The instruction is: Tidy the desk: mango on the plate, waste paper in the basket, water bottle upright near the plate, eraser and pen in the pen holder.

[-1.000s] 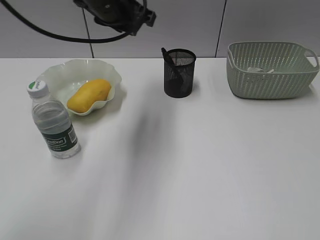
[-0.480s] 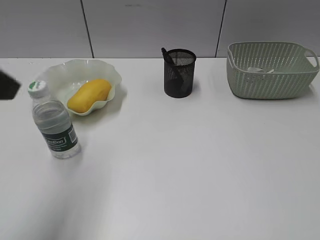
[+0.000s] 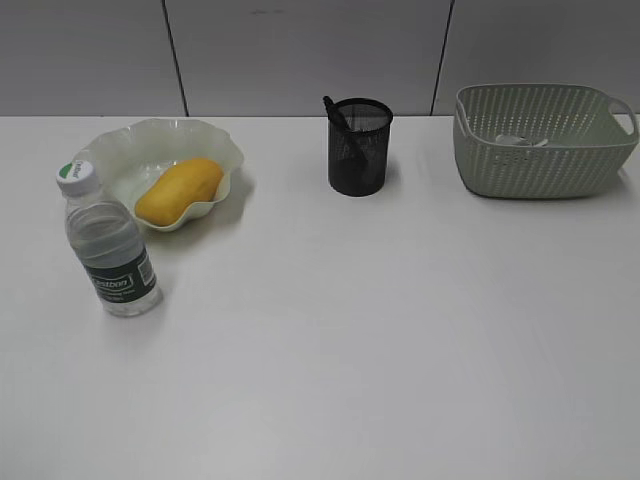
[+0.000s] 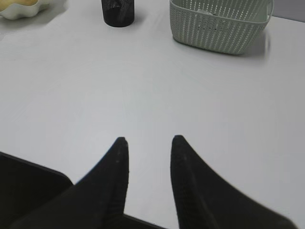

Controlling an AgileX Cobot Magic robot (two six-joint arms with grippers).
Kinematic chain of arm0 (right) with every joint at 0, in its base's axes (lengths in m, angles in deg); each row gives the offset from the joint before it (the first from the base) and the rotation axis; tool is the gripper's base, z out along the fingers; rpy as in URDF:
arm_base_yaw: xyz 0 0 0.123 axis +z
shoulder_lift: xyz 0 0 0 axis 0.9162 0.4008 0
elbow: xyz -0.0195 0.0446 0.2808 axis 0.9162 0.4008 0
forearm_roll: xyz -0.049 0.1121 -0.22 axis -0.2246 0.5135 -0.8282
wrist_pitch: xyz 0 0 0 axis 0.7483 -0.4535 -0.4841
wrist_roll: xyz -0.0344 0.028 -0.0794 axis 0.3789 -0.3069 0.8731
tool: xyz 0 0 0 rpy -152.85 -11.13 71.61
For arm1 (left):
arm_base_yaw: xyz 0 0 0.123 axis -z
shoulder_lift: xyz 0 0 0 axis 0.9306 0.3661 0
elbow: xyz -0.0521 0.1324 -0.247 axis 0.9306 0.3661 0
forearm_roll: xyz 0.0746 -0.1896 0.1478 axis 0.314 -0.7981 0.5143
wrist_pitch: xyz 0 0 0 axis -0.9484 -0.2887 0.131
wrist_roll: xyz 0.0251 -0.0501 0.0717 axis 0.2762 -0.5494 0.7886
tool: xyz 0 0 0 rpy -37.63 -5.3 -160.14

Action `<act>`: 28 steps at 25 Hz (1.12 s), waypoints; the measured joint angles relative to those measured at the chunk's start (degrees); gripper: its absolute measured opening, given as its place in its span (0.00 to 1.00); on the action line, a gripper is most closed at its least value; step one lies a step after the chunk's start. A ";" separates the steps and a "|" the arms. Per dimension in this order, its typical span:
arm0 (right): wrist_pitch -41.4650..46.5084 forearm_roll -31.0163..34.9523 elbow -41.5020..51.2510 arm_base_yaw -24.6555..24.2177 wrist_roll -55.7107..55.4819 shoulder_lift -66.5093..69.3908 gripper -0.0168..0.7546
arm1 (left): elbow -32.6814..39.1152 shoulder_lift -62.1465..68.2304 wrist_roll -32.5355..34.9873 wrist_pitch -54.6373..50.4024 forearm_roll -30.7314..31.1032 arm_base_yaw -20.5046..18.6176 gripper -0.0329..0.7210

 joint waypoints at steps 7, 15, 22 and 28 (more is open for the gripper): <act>-0.08 -0.06 0.00 0.00 0.06 0.00 0.35 | 2.06 -7.82 2.81 -2.60 -2.35 0.00 0.36; -0.08 -0.06 0.00 0.00 0.06 0.00 0.35 | 2.06 -7.82 3.83 -2.60 -3.01 0.00 0.36; -0.08 0.00 0.00 -6.53 0.11 0.00 0.35 | 2.06 -7.82 3.83 -2.55 -3.02 -10.52 0.36; -0.12 0.00 0.00 -19.07 0.11 0.00 0.35 | 2.06 -7.82 3.83 -2.51 -2.97 -29.00 0.36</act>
